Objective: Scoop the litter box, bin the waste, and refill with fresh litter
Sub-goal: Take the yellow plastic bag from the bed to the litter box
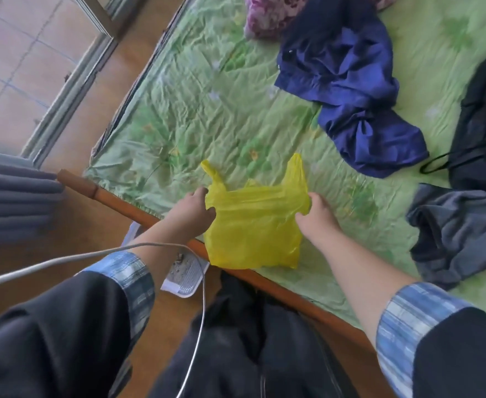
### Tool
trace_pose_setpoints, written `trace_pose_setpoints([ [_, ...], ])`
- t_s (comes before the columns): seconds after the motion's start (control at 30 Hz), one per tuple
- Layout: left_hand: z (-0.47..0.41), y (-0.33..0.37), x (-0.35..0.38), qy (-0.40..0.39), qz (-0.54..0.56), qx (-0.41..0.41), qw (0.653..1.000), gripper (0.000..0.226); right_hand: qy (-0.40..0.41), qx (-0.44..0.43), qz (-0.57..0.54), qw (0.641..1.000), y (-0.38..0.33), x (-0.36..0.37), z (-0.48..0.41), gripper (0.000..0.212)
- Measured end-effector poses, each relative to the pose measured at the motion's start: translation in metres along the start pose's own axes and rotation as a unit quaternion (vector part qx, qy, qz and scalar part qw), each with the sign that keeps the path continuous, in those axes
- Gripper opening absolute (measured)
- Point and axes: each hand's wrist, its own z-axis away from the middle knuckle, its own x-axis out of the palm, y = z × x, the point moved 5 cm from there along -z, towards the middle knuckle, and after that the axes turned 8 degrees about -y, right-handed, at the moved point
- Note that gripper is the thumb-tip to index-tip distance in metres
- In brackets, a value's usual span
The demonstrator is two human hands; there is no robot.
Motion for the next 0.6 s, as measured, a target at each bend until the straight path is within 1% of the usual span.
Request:
trace_pose_setpoints([
  [0.07,-0.023,-0.008,0.019,-0.007,0.034,-0.025,0.999,0.063,0.019,0.018,-0.038,0.999,0.011,0.012,-0.024,0.071],
  [0.13,-0.042,-0.013,0.035,-0.007,0.096,-0.048,0.994,0.068,0.036,0.033,-0.077,0.996,0.020,0.021,-0.043,0.074],
  [0.23,-0.060,-0.017,0.050,0.007,0.213,-0.087,0.973,0.071,0.022,0.055,-0.144,0.988,0.028,0.034,-0.061,0.075],
  [0.27,-0.063,-0.017,0.053,0.011,0.239,-0.095,0.966,0.070,0.016,0.061,-0.164,0.984,0.030,0.037,-0.064,0.070],
  [0.3,-0.064,-0.018,0.055,0.015,0.261,-0.100,0.960,0.067,0.015,0.059,-0.184,0.981,0.031,0.039,-0.066,0.060],
  [0.37,-0.063,-0.017,0.055,0.034,0.303,-0.097,0.947,0.061,0.022,0.038,-0.209,0.977,0.030,0.039,-0.066,0.029],
  [0.4,-0.059,-0.015,0.052,0.047,0.316,-0.089,0.943,0.059,0.025,0.022,-0.208,0.977,0.028,0.038,-0.063,0.020],
  [0.5,-0.036,-0.006,0.035,0.081,0.353,-0.047,0.931,0.055,0.040,-0.042,-0.204,0.977,0.018,0.020,-0.044,0.015],
  [0.6,0.003,0.000,0.011,0.104,0.417,-0.004,0.903,0.051,0.062,-0.107,-0.235,0.964,0.005,-0.010,-0.011,0.011],
])
